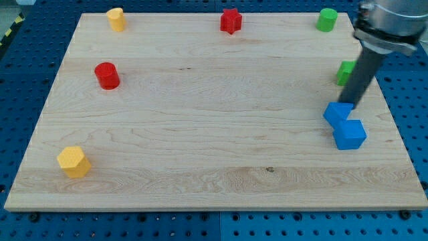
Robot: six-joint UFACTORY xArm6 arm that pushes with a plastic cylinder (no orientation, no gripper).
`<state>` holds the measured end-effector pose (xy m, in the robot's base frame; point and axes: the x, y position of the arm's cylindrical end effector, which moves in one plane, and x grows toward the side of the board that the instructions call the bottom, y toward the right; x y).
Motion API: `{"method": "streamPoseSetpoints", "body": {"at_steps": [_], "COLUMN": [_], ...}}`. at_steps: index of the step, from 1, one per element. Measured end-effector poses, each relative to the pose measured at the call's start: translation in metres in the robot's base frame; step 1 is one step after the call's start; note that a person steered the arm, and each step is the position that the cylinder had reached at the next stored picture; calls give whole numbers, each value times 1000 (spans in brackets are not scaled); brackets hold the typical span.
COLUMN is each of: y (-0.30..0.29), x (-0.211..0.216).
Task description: Push the blue cube downwards
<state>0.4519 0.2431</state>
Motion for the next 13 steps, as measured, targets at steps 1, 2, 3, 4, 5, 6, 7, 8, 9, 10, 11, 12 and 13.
{"method": "streamPoseSetpoints", "body": {"at_steps": [1, 2, 3, 4, 5, 6, 7, 8, 9, 10, 11, 12, 13], "y": [24, 16, -16, -20, -20, -19, -19, -24, -62, -109, -124, -106, -92], "x": [19, 59, 77, 75, 75, 69, 75, 113, 108, 78, 77, 60, 49]}}
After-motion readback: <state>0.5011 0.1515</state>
